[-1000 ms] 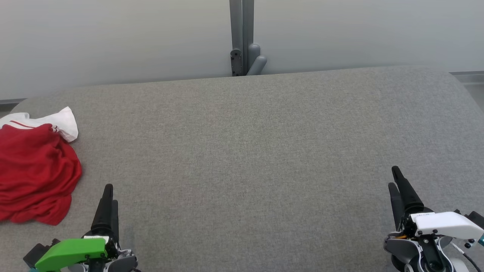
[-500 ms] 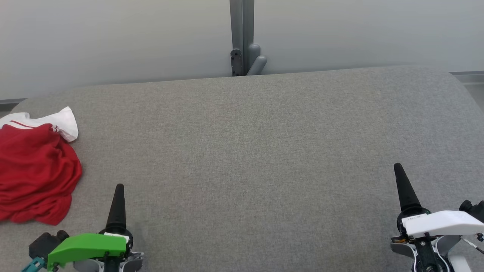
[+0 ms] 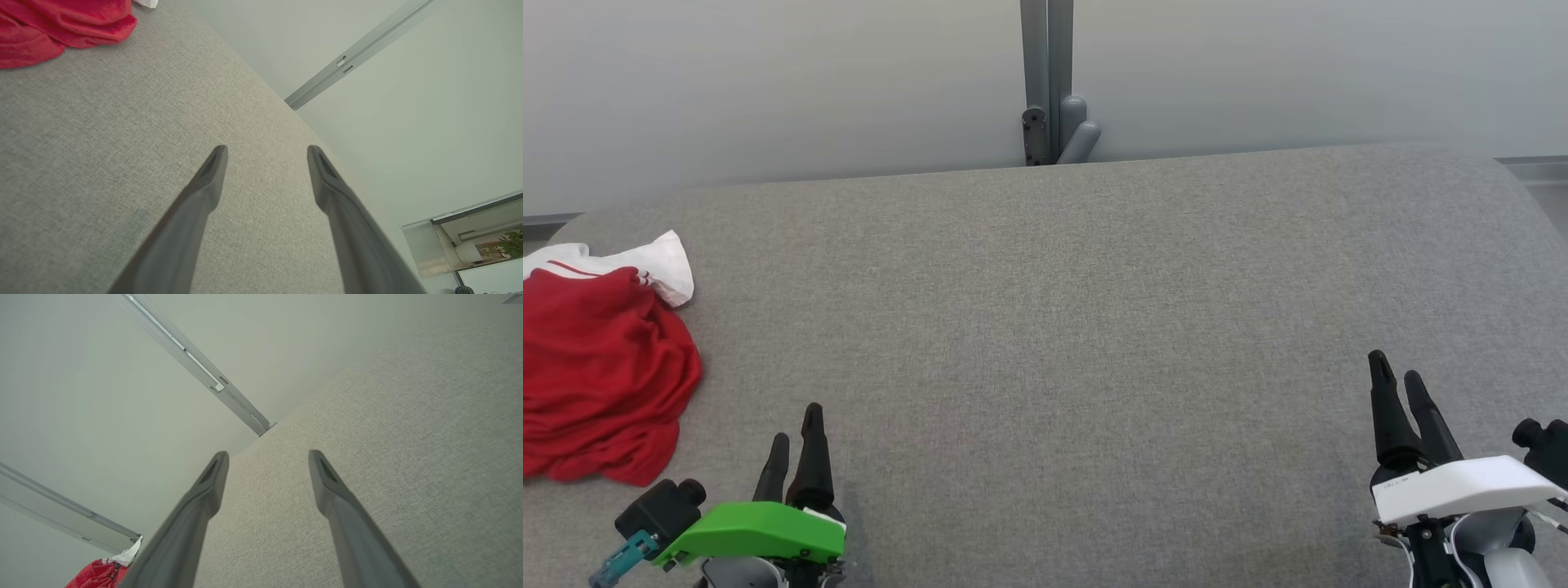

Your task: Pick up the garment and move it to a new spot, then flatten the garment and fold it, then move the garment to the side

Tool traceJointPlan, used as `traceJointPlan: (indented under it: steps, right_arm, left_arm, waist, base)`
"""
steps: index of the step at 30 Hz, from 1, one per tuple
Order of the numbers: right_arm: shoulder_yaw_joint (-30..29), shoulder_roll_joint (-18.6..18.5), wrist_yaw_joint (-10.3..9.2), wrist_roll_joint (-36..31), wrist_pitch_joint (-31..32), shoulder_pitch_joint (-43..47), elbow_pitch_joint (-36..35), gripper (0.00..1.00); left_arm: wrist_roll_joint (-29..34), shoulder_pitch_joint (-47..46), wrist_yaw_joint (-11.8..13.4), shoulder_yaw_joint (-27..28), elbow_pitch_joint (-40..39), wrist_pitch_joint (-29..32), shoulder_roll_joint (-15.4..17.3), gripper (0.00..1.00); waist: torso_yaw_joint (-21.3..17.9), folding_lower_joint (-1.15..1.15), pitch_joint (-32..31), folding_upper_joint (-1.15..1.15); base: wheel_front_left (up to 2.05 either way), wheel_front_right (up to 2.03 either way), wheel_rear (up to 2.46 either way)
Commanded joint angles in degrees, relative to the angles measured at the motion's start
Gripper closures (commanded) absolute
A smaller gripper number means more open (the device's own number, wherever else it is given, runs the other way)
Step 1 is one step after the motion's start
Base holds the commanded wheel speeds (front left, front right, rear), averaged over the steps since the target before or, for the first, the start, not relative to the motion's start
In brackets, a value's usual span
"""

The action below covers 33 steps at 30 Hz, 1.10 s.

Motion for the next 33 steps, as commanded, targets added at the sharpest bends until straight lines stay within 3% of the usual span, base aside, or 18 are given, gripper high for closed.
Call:
traceJointPlan:
  steps: [1,14,33]
  right_arm:
    - [0.26,-0.80,0.02,-3.06,-0.73,-0.09,-1.24,0.00]
    - [1.77,-2.07,0.02,-15.20,-3.21,0.75,-1.39,0.00]
    - [2.33,-2.85,0.02,-27.04,-5.98,1.81,-1.14,0.00]
  left_arm:
    - [3.43,-0.64,0.46,-0.62,-0.60,-0.66,0.70,0.00]
    - [17.76,0.22,2.61,-2.35,0.15,-3.13,1.58,0.00]
    - [30.03,0.97,3.95,-4.30,-0.47,-5.86,1.85,0.00]
  waist:
    - [0.02,0.00,-0.02,0.00]
    - [0.32,0.00,-0.17,0.00]
    - [0.71,0.00,-0.24,0.00]
  base:
    - [0.00,0.00,0.00]
    - [0.00,0.00,0.00]
    - [0.00,0.00,0.00]
